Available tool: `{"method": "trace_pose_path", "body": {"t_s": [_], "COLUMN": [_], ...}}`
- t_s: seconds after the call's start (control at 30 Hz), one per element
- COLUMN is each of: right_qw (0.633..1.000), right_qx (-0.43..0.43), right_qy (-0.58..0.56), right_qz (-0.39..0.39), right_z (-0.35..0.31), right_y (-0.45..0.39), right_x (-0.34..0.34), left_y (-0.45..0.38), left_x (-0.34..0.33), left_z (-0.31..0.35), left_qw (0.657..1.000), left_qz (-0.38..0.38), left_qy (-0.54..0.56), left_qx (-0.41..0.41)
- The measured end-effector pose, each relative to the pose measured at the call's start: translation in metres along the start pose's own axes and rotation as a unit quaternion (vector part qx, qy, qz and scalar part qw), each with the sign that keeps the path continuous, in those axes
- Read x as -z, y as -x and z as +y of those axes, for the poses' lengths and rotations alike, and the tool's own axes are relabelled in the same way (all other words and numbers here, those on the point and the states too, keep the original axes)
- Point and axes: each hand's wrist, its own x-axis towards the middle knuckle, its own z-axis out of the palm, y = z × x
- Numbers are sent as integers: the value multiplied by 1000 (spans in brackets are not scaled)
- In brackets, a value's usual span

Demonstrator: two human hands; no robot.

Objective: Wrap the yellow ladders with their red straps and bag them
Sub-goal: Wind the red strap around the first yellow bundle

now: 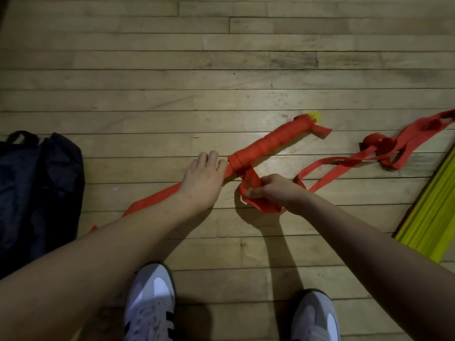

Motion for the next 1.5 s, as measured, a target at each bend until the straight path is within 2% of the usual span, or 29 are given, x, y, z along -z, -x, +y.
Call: {"method": "trace_pose_path", "body": {"t_s": [0.1, 0.23, 0.37, 0.5, 0.7, 0.77, 0.83, 0.93, 1.07, 1.3, 1.5], "right_qw": [999, 994, 990, 976, 971, 976, 984, 987, 987, 992, 993], "right_qx": [2, 24, 11, 5, 4, 8, 19, 28, 28, 45, 47], "right_qy": [38, 88, -5, -117, -180, -167, -132, -118, -129, -82, -97], "right_qz": [-25, -58, -140, -184, -154, -138, -121, -108, -94, -81, -50], "right_z": [-2, -3, 4, 3, -5, -3, -1, 1, -3, -24, -28], "right_y": [3, 11, 22, 23, 12, 11, 12, 15, 18, 19, 15], "right_x": [-1, 0, 6, 6, -4, -6, -9, -12, -9, 3, -1], "left_y": [7, 6, -5, -14, 2, 3, 0, -6, -11, -24, -24], "left_x": [-6, -10, -7, -5, -20, -14, -9, 0, 7, 15, 13], "left_z": [10, 7, -11, -18, -2, 0, -1, -4, -8, -10, -7], "left_qw": [999, 997, 998, 996, 999, 997, 990, 983, 983, 982, 993], "left_qz": [-38, -57, -47, -32, -11, -8, -45, -68, -87, -83, -19], "left_qy": [15, 46, 22, 2, -19, 2, 66, 108, 94, 63, -10], "left_qx": [-18, 20, 45, 84, 40, 72, 117, 135, 134, 158, 114]}}
